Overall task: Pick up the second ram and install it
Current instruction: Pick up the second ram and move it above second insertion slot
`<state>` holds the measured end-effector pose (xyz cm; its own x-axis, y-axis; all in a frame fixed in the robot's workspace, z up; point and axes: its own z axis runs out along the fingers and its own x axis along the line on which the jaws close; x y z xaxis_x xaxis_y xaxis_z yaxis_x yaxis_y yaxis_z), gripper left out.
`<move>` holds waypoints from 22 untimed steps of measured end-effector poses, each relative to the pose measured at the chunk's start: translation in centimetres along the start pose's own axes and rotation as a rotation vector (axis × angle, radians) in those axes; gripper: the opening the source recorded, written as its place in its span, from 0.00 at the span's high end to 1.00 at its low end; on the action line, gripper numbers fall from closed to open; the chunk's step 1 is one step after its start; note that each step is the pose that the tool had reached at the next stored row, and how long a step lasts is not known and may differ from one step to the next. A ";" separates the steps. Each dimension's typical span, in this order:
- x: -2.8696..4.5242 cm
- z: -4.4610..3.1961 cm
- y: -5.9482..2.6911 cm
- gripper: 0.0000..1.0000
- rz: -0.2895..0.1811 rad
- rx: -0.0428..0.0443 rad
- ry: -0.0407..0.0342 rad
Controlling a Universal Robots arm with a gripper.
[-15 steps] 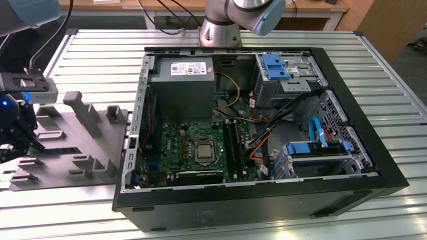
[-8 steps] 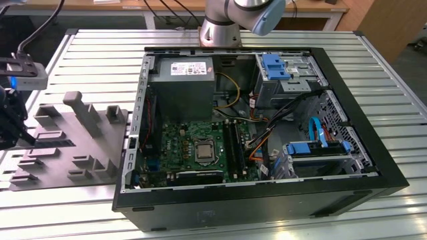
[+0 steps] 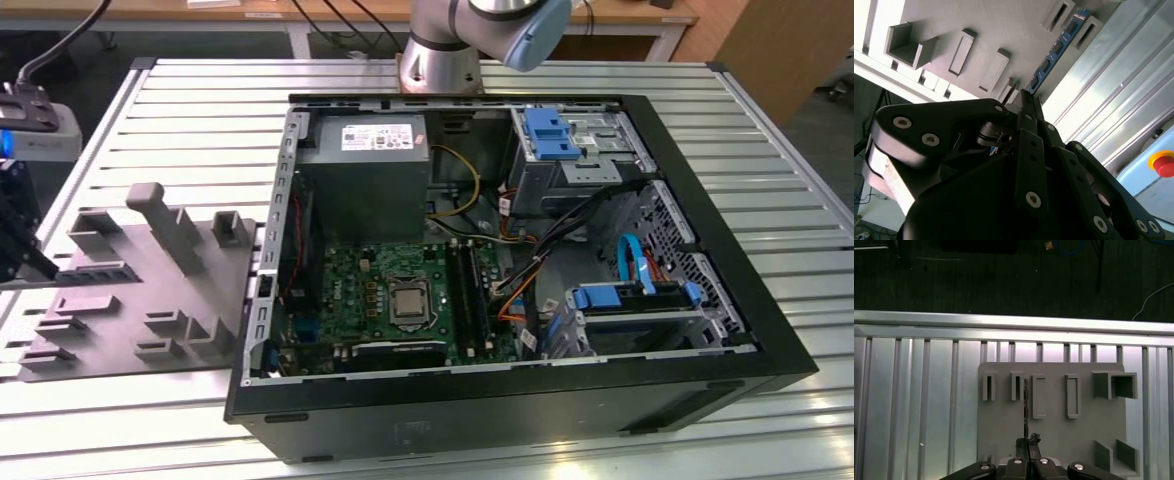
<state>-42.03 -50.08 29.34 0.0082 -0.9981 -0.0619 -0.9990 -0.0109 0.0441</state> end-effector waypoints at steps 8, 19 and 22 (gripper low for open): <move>-0.20 -2.08 0.09 0.89 0.000 0.0000 0.0000; -0.52 -5.24 0.23 0.89 0.000 0.0000 0.0000; -0.61 -6.13 0.27 0.89 0.000 -0.0001 0.0000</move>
<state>-42.03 -49.86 35.50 0.0082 -0.9981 -0.0618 -0.9990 -0.0109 0.0442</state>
